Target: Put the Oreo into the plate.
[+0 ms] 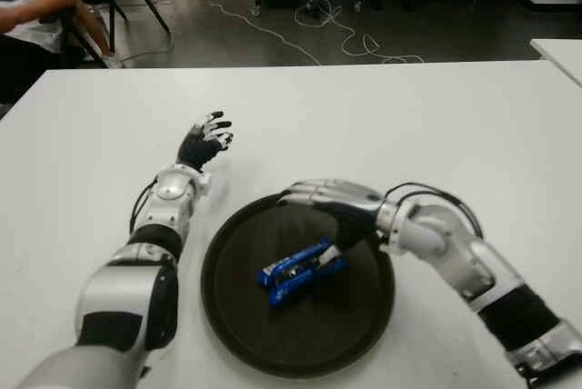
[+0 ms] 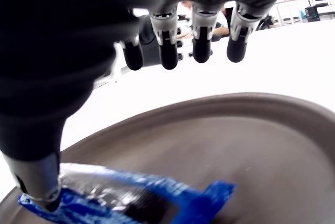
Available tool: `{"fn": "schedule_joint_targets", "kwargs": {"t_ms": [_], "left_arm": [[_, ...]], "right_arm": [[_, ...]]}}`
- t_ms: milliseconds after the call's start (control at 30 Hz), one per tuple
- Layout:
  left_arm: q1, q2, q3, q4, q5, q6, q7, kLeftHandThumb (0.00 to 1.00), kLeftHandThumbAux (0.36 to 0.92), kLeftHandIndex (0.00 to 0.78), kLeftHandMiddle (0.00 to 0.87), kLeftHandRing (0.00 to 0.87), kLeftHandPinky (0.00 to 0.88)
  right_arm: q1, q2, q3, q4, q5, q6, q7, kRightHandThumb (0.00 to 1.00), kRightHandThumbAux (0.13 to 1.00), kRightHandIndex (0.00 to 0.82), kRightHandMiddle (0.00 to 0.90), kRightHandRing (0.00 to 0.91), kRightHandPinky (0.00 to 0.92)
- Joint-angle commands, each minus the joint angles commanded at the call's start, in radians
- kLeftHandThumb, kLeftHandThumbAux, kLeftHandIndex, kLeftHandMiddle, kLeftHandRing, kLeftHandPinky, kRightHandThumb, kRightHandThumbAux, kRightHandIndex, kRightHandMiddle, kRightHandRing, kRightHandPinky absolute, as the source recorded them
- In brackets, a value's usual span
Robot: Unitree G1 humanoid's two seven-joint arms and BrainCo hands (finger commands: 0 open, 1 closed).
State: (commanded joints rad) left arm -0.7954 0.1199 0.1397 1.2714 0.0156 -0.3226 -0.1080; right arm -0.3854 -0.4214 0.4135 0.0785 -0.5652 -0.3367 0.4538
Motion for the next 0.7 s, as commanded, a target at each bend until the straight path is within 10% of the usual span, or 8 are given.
{"fn": "schedule_joint_targets", "kwargs": {"t_ms": [233, 700], "left_arm": [[0.002, 0.003, 0.0, 0.0, 0.0, -0.004, -0.002, 0.082, 0.763, 0.134, 0.207, 0.216, 0.217], [0.0, 0.01, 0.002, 0.002, -0.001, 0.014, -0.011, 0.087, 0.737, 0.131, 0.197, 0.196, 0.194]], "right_arm": [[-0.054, -0.051, -0.071, 0.141, 0.025, -0.041, -0.055, 0.0, 0.641, 0.0, 0.0, 0.0, 0.0], [-0.117, -0.019, -0.13, 0.56, 0.025, -0.062, -0.364, 0.0, 0.671, 0.0, 0.0, 0.0, 0.0]]}}
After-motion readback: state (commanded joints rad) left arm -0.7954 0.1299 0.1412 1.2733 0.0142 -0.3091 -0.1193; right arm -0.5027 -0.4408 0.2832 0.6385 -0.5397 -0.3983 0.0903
